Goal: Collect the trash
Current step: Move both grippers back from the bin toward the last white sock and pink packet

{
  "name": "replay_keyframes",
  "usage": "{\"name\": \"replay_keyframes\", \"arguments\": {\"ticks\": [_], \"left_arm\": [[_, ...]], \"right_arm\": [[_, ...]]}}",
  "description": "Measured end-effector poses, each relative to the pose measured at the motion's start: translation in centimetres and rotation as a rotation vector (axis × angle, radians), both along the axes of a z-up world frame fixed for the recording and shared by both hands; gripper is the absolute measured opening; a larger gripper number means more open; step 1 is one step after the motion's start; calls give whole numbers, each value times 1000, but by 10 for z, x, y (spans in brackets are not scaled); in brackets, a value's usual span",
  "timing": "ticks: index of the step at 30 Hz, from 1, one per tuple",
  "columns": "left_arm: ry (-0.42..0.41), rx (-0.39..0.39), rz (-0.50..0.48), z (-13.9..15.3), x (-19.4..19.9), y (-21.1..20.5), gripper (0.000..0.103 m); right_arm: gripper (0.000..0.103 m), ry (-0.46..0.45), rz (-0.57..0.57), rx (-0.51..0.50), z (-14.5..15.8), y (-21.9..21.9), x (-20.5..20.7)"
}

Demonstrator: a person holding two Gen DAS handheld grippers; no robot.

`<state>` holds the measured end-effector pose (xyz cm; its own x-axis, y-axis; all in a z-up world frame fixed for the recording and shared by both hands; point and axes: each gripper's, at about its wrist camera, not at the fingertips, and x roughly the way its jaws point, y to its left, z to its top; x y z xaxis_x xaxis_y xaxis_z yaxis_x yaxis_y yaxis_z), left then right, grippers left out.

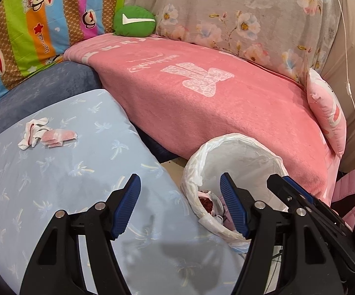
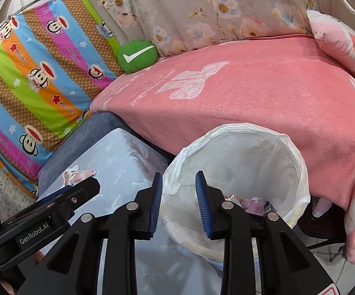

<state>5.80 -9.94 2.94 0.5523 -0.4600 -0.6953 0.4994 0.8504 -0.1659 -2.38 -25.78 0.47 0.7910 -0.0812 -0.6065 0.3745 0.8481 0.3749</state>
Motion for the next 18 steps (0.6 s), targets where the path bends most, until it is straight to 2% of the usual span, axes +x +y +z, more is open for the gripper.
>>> {"name": "replay_keyframes", "arguments": {"ticks": [18], "left_arm": [[39,-46,107,-8,21,57,64]], "right_arm": [[38,33,91,-57,0,53,24]]}}
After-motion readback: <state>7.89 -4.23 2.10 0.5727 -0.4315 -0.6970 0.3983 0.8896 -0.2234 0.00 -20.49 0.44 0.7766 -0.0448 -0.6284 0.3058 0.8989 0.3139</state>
